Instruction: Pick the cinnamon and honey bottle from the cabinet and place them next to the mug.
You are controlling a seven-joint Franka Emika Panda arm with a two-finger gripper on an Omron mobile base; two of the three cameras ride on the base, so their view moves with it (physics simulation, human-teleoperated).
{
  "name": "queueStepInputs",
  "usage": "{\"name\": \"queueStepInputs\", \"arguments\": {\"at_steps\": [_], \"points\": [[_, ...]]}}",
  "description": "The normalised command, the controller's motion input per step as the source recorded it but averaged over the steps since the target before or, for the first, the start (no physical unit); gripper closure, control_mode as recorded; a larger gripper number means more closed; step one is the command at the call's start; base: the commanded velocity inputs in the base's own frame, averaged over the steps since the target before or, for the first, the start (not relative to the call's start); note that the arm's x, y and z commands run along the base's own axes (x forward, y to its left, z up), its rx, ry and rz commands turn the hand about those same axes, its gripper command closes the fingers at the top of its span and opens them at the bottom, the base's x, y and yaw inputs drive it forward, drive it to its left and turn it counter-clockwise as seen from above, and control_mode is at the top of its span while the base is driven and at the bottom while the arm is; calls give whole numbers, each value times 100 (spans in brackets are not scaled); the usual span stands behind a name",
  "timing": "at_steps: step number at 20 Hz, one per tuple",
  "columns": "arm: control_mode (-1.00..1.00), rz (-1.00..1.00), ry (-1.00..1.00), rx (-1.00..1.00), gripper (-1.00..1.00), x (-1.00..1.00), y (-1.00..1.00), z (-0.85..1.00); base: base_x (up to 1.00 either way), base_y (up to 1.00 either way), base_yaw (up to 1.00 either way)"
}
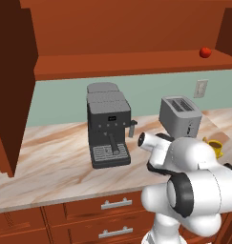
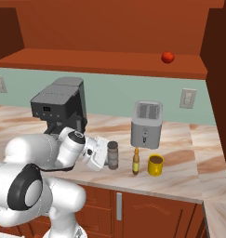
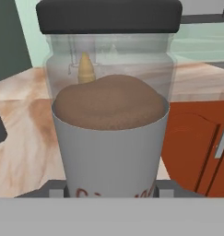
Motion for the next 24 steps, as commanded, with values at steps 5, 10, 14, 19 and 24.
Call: {"name": "queueStepInputs", "arguments": {"at_steps": [5,10,14,19,24], "points": [[-100,0,4,0,100,0,0,-38,0,0,0],[-100,0,2,0,100,0,0,-30,0,0,0],[-100,0,0,0,100,3,0,-16,0,0,0],[-100,0,0,0,100,19,-1,-1,0,0,0],[-100,0,0,0,100,25,0,0,0,0,0]]}}
